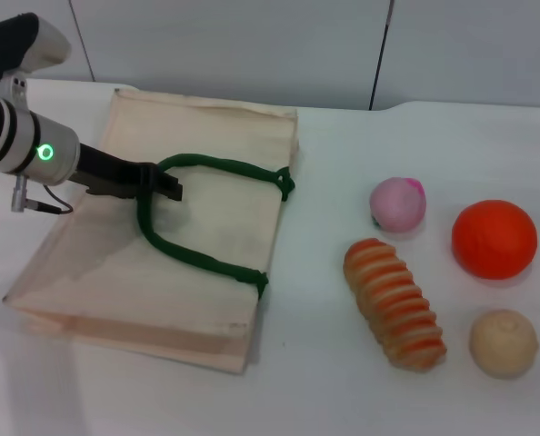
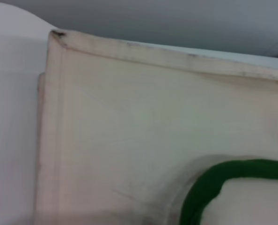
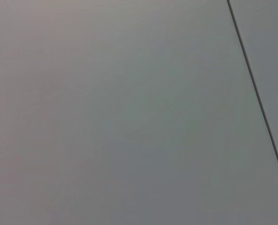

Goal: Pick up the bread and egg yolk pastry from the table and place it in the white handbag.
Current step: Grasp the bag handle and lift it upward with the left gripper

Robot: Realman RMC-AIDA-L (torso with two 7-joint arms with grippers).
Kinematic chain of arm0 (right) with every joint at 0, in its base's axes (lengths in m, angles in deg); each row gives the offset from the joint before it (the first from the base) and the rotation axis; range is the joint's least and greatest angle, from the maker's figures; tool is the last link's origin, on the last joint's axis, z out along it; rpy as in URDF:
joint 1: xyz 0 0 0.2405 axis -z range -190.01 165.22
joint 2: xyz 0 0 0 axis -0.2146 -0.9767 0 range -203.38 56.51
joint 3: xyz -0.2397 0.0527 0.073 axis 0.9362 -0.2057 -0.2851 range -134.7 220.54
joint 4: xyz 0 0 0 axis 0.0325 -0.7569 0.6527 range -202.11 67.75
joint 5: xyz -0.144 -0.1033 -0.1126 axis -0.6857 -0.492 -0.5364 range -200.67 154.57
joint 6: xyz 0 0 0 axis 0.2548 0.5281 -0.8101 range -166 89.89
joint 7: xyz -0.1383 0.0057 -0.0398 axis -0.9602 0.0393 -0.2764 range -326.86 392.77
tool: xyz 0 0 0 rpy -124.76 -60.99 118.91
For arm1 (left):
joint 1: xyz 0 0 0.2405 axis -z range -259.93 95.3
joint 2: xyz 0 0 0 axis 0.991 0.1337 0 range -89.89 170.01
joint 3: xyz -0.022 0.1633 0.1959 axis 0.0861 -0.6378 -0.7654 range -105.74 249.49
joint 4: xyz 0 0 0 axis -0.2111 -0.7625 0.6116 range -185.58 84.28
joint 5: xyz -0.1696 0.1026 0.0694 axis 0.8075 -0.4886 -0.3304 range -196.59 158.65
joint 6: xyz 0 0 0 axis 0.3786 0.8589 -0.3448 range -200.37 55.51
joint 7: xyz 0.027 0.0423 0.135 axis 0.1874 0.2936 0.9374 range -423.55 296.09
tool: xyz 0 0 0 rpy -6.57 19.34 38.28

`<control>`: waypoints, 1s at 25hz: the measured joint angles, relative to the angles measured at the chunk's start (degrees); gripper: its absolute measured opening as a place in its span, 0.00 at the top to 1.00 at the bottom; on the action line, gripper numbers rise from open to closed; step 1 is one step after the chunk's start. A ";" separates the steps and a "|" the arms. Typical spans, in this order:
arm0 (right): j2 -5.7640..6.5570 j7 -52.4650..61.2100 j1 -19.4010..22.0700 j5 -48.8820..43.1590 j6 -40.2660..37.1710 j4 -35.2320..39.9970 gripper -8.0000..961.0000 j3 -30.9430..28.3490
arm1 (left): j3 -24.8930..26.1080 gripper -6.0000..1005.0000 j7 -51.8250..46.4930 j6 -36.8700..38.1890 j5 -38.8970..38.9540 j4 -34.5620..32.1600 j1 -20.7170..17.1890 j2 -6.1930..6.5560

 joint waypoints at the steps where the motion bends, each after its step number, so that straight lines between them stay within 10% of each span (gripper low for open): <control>1: 0.00 0.00 0.00 0.00 0.00 0.00 0.08 0.00 | -0.28 0.36 -0.08 0.10 -0.19 0.11 0.06 0.01; 15: 0.00 0.01 0.03 -0.09 0.01 0.00 0.08 0.00 | -1.24 0.81 0.66 1.68 -0.57 0.97 0.04 -0.46; 25: 0.02 0.01 0.59 -0.53 -0.11 -0.25 0.08 0.25 | -0.46 0.88 7.41 -1.53 8.93 -0.67 -2.31 -1.30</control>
